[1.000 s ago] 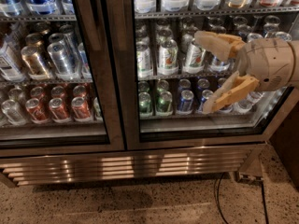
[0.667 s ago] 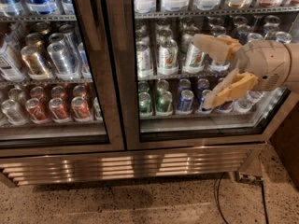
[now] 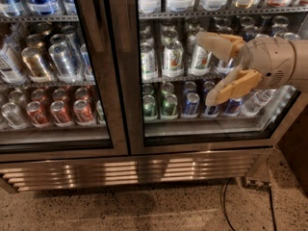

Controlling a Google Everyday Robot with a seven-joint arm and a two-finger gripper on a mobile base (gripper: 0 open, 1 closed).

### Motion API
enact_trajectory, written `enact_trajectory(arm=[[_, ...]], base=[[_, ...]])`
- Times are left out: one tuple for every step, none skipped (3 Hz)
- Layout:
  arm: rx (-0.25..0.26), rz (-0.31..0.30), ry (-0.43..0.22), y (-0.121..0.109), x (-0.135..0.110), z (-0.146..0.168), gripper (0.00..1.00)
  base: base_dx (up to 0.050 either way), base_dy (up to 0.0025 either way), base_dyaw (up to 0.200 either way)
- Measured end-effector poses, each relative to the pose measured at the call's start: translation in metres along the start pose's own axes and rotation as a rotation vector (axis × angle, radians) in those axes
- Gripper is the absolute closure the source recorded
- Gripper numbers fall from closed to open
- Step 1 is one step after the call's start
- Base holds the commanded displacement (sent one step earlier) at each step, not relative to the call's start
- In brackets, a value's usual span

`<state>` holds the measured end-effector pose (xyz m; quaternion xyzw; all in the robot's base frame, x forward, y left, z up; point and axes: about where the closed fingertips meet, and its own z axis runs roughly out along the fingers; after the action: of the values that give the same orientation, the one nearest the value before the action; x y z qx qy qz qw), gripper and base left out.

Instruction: Open right fridge door

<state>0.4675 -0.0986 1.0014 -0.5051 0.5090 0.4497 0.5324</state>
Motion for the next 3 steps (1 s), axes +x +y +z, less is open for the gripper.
enact_trajectory(arm=[[0.035, 0.036, 0.012, -0.045, -0.026, 0.018, 0.0], [0.035, 0.036, 0.012, -0.045, -0.026, 0.018, 0.0], [0.035, 0.036, 0.012, -0.045, -0.026, 0.018, 0.0]], base=[[0.0, 0.0, 0.0], [0.025, 0.00215, 0.172], [0.0, -0.00001, 0.196]])
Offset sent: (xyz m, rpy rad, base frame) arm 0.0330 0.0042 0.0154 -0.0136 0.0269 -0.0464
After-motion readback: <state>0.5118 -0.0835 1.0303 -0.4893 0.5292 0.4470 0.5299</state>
